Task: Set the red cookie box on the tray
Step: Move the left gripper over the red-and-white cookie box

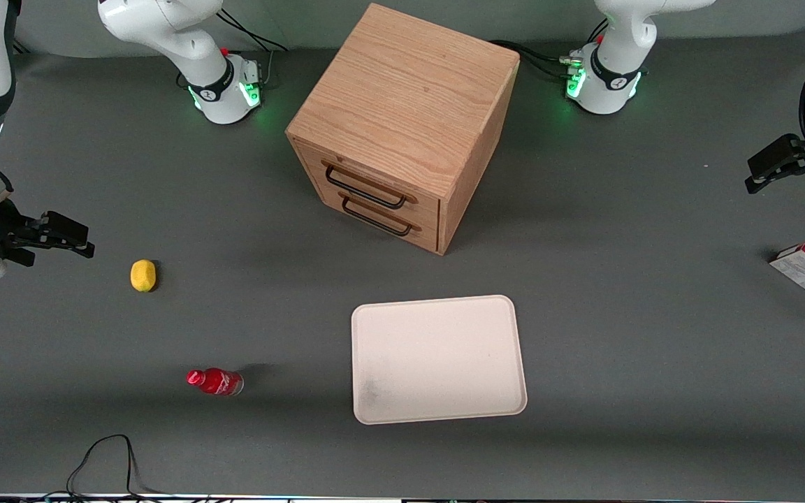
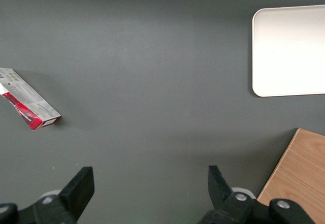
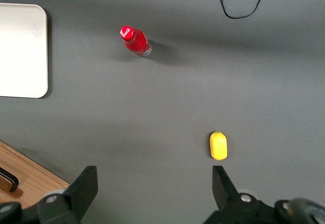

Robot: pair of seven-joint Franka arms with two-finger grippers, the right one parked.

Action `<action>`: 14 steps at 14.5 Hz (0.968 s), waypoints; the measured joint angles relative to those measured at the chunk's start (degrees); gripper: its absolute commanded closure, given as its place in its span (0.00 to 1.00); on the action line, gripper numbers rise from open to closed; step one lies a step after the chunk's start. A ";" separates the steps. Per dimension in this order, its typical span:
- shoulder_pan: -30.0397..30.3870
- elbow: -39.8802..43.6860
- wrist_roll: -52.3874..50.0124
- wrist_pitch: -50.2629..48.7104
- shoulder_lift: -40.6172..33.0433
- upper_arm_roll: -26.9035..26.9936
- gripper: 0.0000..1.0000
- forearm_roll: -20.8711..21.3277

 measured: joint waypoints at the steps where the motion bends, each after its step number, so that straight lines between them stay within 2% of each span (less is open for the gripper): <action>1: 0.02 0.00 0.00 -0.02 0.00 0.00 0.00 -0.01; 10: 0.44 -0.15 -0.02 -0.08 0.06 0.00 0.00 -0.07; 14: 3.53 -0.67 -0.19 0.13 1.54 0.04 0.00 -0.07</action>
